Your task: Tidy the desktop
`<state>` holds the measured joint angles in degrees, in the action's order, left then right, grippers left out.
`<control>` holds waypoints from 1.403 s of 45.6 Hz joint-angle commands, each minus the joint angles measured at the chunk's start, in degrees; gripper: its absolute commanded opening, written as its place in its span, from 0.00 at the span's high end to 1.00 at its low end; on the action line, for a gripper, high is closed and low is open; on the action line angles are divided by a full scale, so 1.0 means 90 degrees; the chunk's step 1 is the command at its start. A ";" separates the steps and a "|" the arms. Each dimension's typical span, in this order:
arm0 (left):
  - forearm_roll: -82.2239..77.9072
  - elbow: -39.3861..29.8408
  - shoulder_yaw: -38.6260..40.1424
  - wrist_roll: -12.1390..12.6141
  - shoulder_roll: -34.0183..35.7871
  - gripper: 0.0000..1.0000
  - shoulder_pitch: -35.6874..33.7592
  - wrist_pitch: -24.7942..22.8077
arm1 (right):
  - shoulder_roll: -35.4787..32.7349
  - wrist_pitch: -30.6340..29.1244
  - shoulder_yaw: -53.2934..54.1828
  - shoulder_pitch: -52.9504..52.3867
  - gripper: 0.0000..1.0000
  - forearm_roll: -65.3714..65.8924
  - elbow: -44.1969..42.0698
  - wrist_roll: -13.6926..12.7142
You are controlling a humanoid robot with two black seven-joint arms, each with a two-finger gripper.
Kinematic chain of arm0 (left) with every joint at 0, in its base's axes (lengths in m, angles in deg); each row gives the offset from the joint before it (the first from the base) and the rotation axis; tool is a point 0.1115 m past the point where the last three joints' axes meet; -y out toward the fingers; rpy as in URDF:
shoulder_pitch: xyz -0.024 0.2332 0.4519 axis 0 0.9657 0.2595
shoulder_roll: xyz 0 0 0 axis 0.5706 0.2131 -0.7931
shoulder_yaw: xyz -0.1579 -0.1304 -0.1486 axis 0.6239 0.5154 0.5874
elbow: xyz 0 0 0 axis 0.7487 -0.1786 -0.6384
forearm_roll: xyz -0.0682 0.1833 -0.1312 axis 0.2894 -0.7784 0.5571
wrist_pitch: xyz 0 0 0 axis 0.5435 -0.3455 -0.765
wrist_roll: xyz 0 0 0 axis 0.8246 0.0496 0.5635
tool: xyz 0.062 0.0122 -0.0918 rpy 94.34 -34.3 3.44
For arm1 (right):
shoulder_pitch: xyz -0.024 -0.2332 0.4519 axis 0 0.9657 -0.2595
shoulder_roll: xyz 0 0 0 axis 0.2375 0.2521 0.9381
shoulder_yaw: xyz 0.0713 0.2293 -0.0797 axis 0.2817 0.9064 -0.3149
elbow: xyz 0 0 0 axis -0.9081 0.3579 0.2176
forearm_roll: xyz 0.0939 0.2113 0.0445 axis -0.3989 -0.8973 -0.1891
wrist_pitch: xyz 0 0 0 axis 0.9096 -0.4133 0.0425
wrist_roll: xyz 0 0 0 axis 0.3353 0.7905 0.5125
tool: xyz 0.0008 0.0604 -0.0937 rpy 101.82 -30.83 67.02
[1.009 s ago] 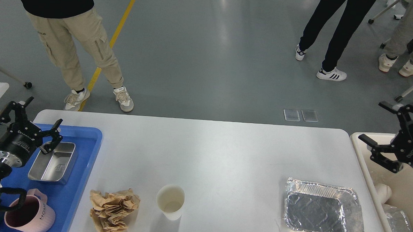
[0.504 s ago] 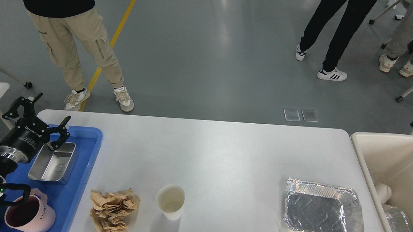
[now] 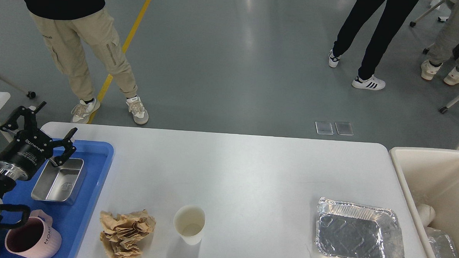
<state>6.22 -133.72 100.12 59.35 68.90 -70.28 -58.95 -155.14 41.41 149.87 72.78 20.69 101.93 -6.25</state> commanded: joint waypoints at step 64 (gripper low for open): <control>-0.0010 0.0088 0.0308 -0.0038 0.0317 0.03 0.0288 -0.0520 | 0.2216 -0.0110 -0.2261 -0.0063 0.00 0.3338 -0.0894 0.2641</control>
<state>6.13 -132.93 102.73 59.00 71.66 -68.05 -63.51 -137.08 40.41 131.63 72.50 50.71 95.35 17.61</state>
